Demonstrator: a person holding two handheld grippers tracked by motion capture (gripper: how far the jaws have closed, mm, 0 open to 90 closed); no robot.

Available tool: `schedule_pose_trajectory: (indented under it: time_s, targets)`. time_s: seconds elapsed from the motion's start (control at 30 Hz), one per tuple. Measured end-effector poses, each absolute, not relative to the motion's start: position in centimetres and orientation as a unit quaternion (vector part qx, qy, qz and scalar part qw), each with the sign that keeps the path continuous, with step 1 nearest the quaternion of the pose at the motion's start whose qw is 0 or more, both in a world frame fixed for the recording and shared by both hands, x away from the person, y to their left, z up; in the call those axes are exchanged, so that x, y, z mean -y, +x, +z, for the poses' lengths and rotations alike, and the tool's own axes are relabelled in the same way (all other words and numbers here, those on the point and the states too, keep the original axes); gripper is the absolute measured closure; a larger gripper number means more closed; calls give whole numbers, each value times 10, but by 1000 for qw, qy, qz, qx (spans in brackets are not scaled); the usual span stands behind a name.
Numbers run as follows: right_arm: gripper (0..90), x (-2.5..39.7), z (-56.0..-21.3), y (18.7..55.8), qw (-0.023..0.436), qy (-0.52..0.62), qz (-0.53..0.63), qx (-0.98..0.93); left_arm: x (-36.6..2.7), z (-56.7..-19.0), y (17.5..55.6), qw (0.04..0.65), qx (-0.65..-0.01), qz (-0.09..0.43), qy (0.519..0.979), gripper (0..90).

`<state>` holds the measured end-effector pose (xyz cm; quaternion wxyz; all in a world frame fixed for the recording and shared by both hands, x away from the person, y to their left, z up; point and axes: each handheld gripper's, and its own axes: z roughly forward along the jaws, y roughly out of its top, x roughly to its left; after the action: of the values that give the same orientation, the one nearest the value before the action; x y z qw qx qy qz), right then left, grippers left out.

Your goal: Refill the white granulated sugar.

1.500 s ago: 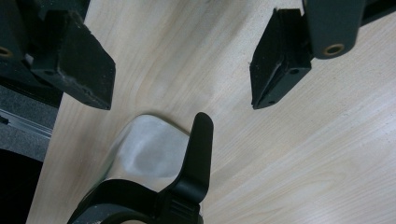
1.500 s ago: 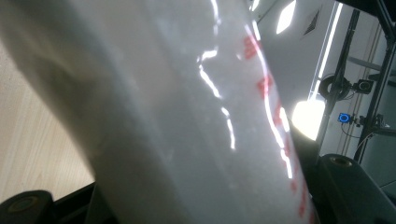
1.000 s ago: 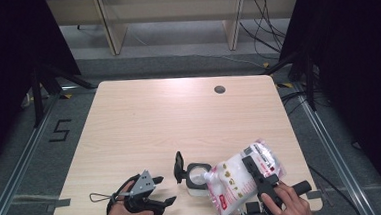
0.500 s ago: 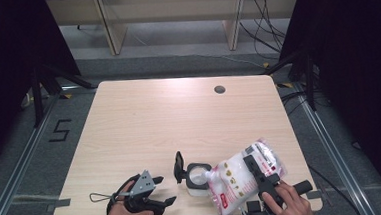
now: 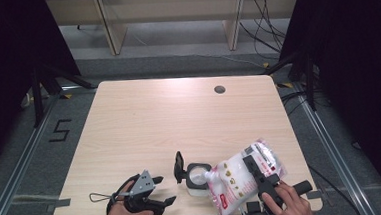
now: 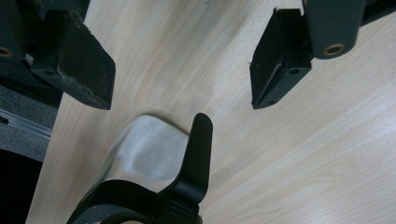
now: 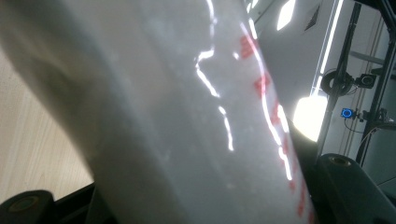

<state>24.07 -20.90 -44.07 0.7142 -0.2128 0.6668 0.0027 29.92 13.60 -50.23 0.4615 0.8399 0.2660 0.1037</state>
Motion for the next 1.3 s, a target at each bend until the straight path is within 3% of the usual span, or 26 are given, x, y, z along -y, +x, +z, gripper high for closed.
schedule_pose_trajectory:
  time_s: [1.3]
  targets:
    - [475,207,-443,241,709,-218,0,-670,-136,-502,299,462,-266,99,840,220]
